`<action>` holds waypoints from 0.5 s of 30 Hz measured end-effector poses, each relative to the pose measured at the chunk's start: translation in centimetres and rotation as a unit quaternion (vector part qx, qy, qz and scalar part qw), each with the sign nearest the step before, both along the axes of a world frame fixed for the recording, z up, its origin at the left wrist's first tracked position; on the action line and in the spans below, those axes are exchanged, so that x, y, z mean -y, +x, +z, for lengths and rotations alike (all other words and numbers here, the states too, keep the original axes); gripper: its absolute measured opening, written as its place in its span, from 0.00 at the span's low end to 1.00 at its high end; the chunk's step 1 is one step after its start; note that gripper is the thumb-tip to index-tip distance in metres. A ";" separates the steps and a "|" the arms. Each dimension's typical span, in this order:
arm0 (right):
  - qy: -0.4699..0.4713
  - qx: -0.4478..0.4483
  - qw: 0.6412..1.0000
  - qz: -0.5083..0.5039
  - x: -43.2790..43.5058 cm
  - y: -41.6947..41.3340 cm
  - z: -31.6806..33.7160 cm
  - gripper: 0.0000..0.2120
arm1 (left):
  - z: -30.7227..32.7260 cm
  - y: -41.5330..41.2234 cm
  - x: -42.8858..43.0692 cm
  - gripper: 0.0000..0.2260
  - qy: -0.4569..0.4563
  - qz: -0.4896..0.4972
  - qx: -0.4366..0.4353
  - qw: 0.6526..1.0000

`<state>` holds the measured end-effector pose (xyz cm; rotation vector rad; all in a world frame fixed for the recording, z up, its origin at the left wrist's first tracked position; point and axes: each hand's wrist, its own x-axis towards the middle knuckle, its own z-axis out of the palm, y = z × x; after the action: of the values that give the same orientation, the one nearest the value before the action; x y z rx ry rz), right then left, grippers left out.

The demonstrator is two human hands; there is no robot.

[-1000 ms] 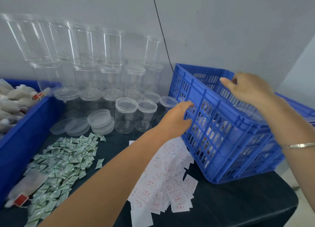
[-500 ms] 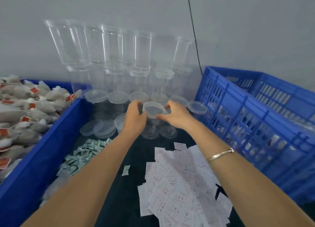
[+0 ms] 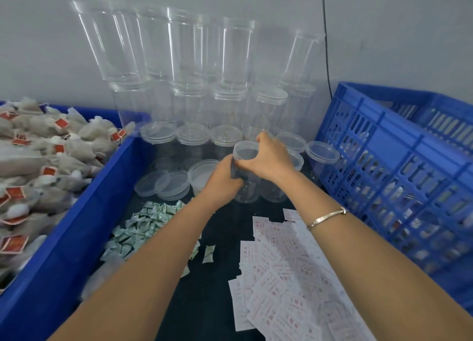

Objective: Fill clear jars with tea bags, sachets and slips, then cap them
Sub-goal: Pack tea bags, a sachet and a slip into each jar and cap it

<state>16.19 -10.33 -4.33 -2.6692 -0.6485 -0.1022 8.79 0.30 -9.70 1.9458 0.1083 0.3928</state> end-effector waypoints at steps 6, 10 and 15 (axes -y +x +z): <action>0.026 0.019 0.999 0.017 1.5 -4.8 2.3 0.41 | 1.0 -4.5 1.2 0.28 -0.054 -0.012 0.064 0.996; 0.013 -0.012 0.998 0.052 2.8 -10.3 3.1 0.39 | 0.7 -9.4 3.0 0.30 -0.099 -0.002 0.099 0.990; -0.040 -0.071 0.991 0.107 4.7 -16.1 2.8 0.36 | -1.4 -16.2 3.7 0.29 -0.093 0.020 0.096 0.991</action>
<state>0.10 -15.02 -1.56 -2.6312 -0.9030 0.1754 -7.36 -3.40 -11.09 1.7154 0.0580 0.5737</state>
